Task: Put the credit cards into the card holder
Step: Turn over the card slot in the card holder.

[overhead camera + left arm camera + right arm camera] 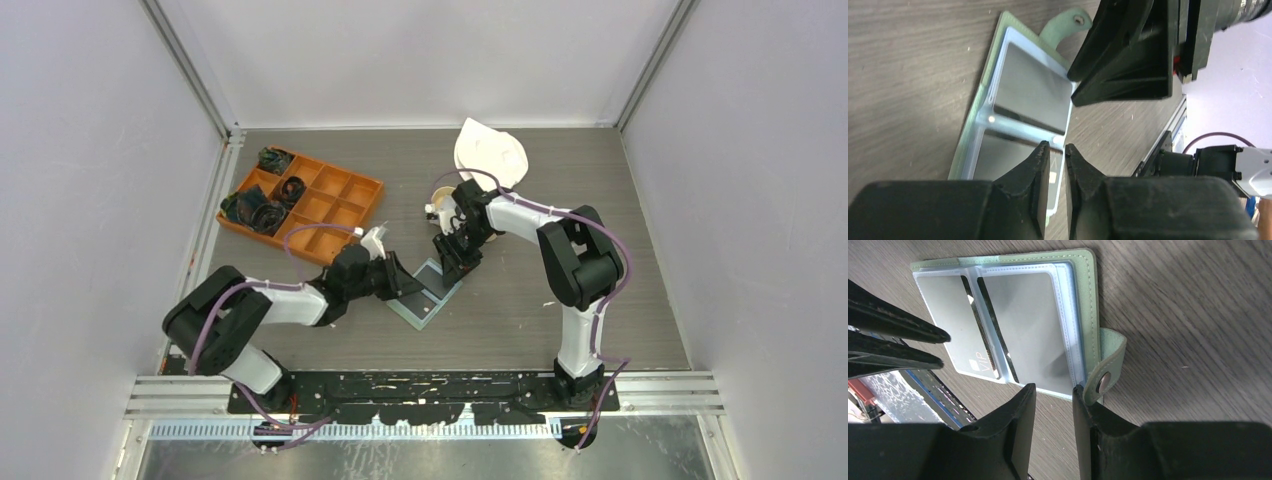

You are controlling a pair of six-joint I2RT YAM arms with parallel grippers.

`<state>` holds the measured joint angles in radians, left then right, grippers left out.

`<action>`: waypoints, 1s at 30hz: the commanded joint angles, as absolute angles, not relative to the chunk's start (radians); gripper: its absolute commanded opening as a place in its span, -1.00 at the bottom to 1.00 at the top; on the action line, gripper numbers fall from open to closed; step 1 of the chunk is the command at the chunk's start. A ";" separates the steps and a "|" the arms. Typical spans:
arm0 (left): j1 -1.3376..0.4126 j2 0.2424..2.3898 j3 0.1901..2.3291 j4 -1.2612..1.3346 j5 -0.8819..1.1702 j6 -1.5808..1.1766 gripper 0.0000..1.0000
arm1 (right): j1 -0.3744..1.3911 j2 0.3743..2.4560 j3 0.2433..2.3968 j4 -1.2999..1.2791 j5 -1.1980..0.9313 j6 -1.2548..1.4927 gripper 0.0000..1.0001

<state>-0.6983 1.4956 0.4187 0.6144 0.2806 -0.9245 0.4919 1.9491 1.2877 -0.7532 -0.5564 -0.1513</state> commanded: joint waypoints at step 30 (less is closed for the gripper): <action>-0.648 1.783 0.500 0.615 0.268 -0.906 -1.00 | 0.473 1.974 1.344 -0.813 -0.775 -0.131 -0.30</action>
